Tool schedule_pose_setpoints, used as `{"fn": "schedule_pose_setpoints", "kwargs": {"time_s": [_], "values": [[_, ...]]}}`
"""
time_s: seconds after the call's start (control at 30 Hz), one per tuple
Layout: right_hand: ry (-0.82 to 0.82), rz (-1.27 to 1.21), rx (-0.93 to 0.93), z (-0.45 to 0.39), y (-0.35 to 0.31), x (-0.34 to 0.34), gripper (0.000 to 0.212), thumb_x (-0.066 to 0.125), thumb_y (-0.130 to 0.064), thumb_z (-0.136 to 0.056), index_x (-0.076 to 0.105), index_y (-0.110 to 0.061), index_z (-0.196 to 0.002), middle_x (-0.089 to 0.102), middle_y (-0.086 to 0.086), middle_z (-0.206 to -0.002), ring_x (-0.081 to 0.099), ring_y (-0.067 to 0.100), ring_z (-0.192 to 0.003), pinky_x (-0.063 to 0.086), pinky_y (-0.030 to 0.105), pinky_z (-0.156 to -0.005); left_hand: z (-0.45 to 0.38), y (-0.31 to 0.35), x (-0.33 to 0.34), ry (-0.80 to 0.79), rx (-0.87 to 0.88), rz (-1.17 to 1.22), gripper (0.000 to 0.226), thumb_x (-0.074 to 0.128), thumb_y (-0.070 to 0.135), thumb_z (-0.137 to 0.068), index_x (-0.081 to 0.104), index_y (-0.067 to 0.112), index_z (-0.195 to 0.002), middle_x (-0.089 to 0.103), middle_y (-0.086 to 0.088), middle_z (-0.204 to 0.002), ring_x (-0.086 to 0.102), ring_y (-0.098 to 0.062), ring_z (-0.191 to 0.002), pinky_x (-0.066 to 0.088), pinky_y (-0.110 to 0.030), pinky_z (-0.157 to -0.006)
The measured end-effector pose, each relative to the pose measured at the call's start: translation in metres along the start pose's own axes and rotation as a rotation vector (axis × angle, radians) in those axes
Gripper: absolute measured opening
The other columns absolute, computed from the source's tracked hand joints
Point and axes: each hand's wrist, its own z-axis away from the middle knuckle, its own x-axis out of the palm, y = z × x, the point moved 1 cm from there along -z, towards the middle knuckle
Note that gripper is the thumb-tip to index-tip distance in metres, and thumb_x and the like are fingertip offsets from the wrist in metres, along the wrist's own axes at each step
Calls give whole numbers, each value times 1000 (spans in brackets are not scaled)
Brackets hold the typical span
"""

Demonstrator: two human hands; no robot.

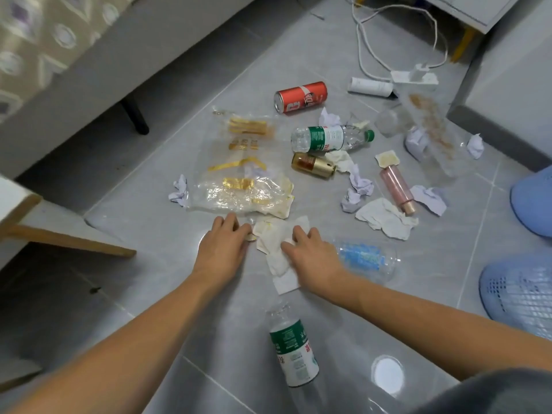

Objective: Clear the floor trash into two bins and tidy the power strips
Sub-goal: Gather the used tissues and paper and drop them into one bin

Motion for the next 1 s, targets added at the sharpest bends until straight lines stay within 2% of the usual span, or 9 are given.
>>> {"fn": "schedule_pose_setpoints", "kwargs": {"time_s": [0.13, 0.23, 0.33, 0.47, 0.6, 0.73, 0.83, 0.93, 1.0], "values": [[38, -72, -64, -4, 12, 2, 35, 62, -7, -83, 53, -16, -115, 49, 11, -113, 52, 34, -98, 36, 38, -61, 4, 2, 2, 34, 4, 47, 6, 57, 23, -94, 53, 24, -99, 43, 8, -98, 44, -18, -91, 48, -37, -58], [108, -208, -97, -2, 20, -6, 21, 55, -7, -83, 56, -14, -103, 52, 9, -102, 55, 32, -91, 35, 35, -63, 0, 9, -8, 115, 27, 97, 12, 60, 26, -91, 49, 25, -89, 43, 11, -91, 42, -12, -85, 44, -33, -52], [252, -383, -86, 8, 25, -24, 16, 58, -6, -77, 56, -14, -91, 51, 6, -91, 55, 31, -80, 40, 35, -60, -10, 28, -28, 208, 73, 168, 15, 63, 23, -85, 49, 25, -89, 45, 12, -89, 45, -11, -81, 44, -33, -52], [467, -622, 22, 43, 48, -67, 19, 65, -13, -74, 57, -19, -90, 45, -6, -88, 47, 17, -75, 38, 30, -62, -40, 79, -62, 321, 152, 324, 23, 67, 12, -80, 51, 26, -88, 45, 10, -84, 46, -12, -74, 41, -32, -59], [678, -696, 263, 109, 114, -105, 20, 66, -13, -71, 57, -21, -87, 49, -8, -87, 49, 12, -81, 40, 28, -67, -74, 179, -94, 337, 345, 444, 11, 61, 14, -81, 54, 21, -87, 46, 8, -81, 46, -16, -72, 42, -36, -65], [803, -613, 594, 207, 213, -105, 17, 65, -17, -72, 59, -23, -86, 54, -5, -87, 52, 15, -81, 36, 29, -69, -88, 315, -101, 173, 591, 506, 6, 60, 23, -85, 56, 21, -90, 51, 6, -83, 51, -18, -74, 47, -43, -68], [910, -567, 824, 288, 281, -96, 17, 63, -18, -70, 56, -25, -83, 55, -6, -85, 50, 13, -79, 36, 29, -69, -83, 426, -89, 81, 742, 522, 8, 63, 20, -86, 57, 23, -91, 52, 8, -85, 52, -16, -76, 49, -44, -71], [949, -532, 1000, 352, 328, -86, 17, 63, -17, -69, 57, -23, -83, 50, -9, -84, 49, 15, -79, 28, 25, -66, -73, 528, -69, -3, 862, 524, 7, 62, 20, -87, 59, 21, -93, 55, 7, -88, 54, -17, -78, 50, -45, -73], [871, -517, 1078, 381, 353, -71, 17, 67, -17, -73, 62, -20, -88, 52, -5, -90, 56, 22, -85, 30, 25, -68, -71, 581, -50, -81, 875, 468, 11, 63, 26, -89, 62, 21, -98, 58, 3, -96, 58, -21, -87, 51, -46, -78]]}}
